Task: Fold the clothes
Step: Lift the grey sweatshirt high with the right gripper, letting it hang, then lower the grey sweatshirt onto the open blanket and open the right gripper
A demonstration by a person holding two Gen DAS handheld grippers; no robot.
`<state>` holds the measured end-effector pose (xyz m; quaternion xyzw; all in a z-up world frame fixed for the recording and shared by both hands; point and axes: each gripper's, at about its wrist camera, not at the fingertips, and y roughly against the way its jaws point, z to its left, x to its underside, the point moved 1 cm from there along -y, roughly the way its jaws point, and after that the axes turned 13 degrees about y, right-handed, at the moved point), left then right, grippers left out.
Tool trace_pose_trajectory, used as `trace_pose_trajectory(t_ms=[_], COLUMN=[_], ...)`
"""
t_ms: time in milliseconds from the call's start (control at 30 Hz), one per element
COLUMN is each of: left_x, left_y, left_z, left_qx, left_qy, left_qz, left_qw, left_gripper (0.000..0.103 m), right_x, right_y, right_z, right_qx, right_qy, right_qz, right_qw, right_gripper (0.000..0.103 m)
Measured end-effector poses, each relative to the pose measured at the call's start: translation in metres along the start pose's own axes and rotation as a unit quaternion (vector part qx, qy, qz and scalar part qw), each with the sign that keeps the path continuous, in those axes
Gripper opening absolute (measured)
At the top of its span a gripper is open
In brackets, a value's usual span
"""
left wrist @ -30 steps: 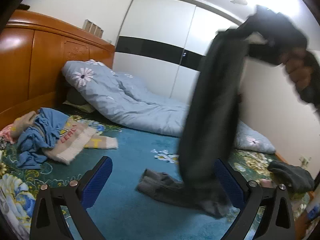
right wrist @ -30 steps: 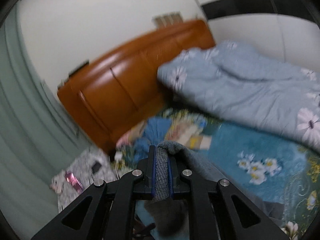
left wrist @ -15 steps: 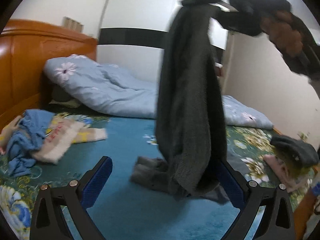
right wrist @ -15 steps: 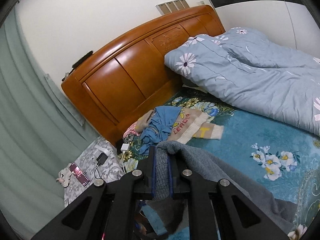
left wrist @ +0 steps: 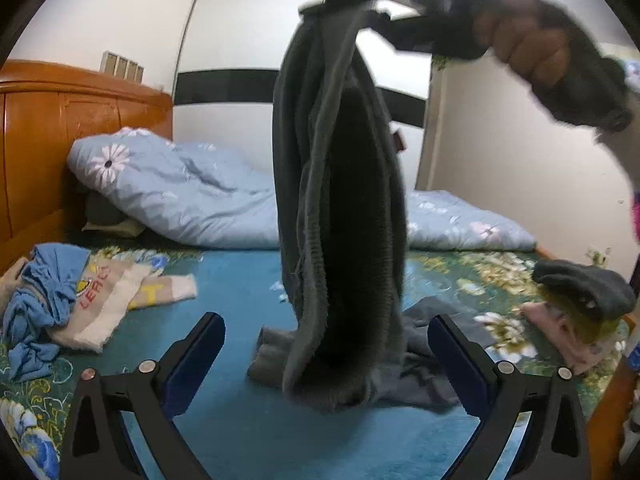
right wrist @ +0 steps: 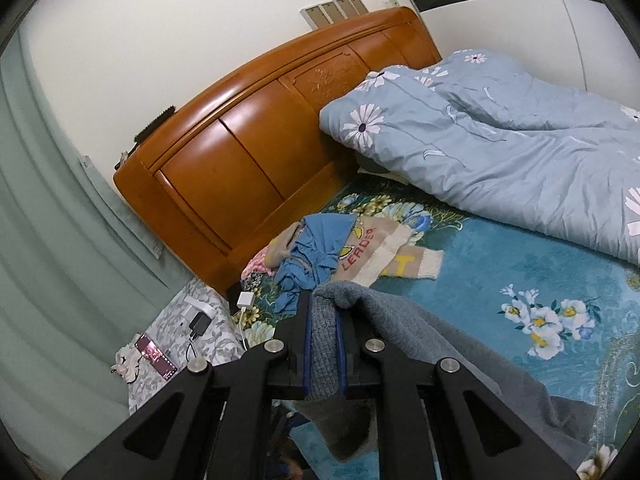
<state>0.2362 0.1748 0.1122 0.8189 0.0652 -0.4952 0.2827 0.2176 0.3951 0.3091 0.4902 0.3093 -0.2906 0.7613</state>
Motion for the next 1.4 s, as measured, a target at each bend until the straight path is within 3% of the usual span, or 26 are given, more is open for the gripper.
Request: trace_pose_trajectory(t_ms=[100,200,233,267,333,433,500,733,933,1033,1133,1167,1267,1300,1367,1400], left_x=[0.005,0.009,0.01,0.01,0.013,0.016,0.015,0.023,0.046,0.059,0.071,0.072,0.073,0.072,0.07,0.07], left_y=[-0.008,-0.013,-0.016,-0.018,-0.016,-0.003,0.009,0.046,0.035,0.025,0.018,0.017,0.016,0.017,0.021,0.023], left_z=[0.01,0.028,0.035,0.042,0.063,0.09,0.113,0.205,0.254,0.268,0.278,0.279,0.282,0.283,0.282,0.282], left_qx=[-0.011,-0.015,-0.015,-0.015,-0.016,-0.007,-0.022,-0.078,-0.155,-0.172,-0.182,-0.185,-0.193,-0.197,-0.227,-0.238], left_qy=[0.026,0.063,0.076,0.089,0.125,0.177,0.199,0.296,0.317,0.329,0.342,0.343,0.349,0.351,0.356,0.356], left_qz=[0.014,0.029,0.036,0.043,0.043,0.034,0.019,-0.003,0.036,0.056,0.071,0.074,0.08,0.081,0.082,0.083], left_qw=[0.9995,0.9975,0.9964,0.995,0.9911,0.9837,0.9795,0.952,0.9348,0.9268,0.9194,0.9178,0.9138,0.9118,0.9029,0.8999], left_gripper=[0.093,0.055,0.032,0.019,0.015,0.012,0.011,0.01,0.01,0.01,0.011,0.012,0.016,0.017,0.032,0.035], right_x=[-0.001,-0.002,-0.003,-0.004,-0.006,-0.015,-0.02,-0.022,0.021,0.039,0.051,0.05,0.041,0.038,0.033,0.031], right_y=[-0.011,-0.026,-0.034,-0.042,-0.058,-0.085,-0.11,-0.252,-0.393,-0.426,-0.437,-0.43,-0.393,-0.381,-0.356,-0.341], right_z=[0.0,-0.003,-0.003,-0.004,-0.005,-0.006,-0.008,-0.011,-0.026,-0.027,-0.033,-0.034,-0.038,-0.039,-0.041,-0.042], right_qx=[0.006,0.008,0.008,0.009,0.015,0.022,0.024,0.03,0.053,0.067,0.071,0.067,0.044,0.037,0.022,0.017], right_qy=[0.002,-0.002,-0.005,-0.007,-0.008,-0.009,-0.014,-0.013,-0.033,-0.021,-0.027,-0.03,-0.038,-0.041,-0.046,-0.048], right_qz=[0.011,0.023,0.028,0.034,0.044,0.056,0.063,0.137,0.226,0.253,0.252,0.243,0.205,0.192,0.166,0.153], right_qw=[1.0,1.0,1.0,0.999,0.999,0.998,0.998,0.99,0.972,0.965,0.965,0.967,0.977,0.98,0.985,0.987], right_gripper=[0.011,0.011,0.011,0.011,0.011,0.011,0.011,0.011,0.011,0.011,0.012,0.019,0.055,0.057,0.057,0.057])
